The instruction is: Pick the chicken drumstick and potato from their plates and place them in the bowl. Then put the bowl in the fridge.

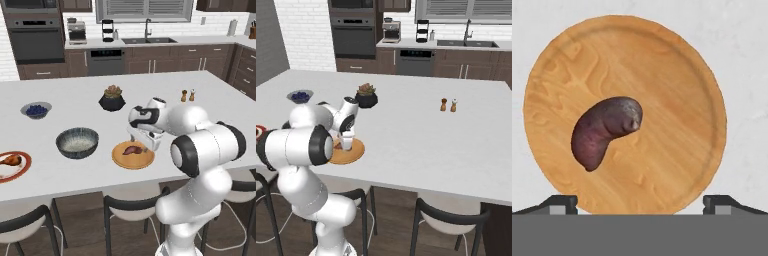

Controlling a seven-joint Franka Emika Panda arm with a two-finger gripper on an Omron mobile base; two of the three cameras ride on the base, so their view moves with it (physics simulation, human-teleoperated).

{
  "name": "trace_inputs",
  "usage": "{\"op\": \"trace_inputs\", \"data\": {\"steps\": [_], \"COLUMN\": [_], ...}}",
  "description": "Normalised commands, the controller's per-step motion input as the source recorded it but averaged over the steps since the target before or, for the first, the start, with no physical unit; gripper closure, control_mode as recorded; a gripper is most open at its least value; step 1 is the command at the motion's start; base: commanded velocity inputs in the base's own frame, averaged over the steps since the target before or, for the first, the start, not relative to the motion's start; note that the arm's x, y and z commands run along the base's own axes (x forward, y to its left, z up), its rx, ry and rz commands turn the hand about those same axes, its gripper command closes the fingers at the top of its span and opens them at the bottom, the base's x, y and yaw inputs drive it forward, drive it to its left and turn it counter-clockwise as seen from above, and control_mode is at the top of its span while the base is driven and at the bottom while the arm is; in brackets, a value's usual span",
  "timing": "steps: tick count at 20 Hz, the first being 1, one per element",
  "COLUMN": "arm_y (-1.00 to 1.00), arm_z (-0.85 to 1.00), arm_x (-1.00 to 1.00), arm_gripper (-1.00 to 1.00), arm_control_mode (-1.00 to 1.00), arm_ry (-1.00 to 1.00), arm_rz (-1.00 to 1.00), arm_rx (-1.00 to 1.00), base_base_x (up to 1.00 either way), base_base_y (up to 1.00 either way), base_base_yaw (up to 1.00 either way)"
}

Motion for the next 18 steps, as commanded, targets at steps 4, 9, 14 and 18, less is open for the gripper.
{"op": "trace_inputs", "data": {"steps": [4, 9, 14, 18], "arm_y": [0.00, 0.11, 0.04, 0.09], "arm_z": [-0.15, -0.54, -0.18, -0.02], "arm_x": [0.15, 0.29, 0.21, 0.32], "arm_gripper": [-1.00, -1.00, -1.00, -1.00], "arm_control_mode": [-1.00, -1.00, -1.00, -1.00], "arm_ry": [0.01, 0.02, 0.00, 0.02], "arm_rz": [0.00, 0.00, 0.00, -0.05], "arm_rx": [0.08, 0.12, 0.00, 0.00], "base_base_x": [0.00, 0.00, 0.00, 0.00], "base_base_y": [0.00, 0.00, 0.00, 0.00], "base_base_yaw": [0.00, 0.00, 0.00, 0.00]}}
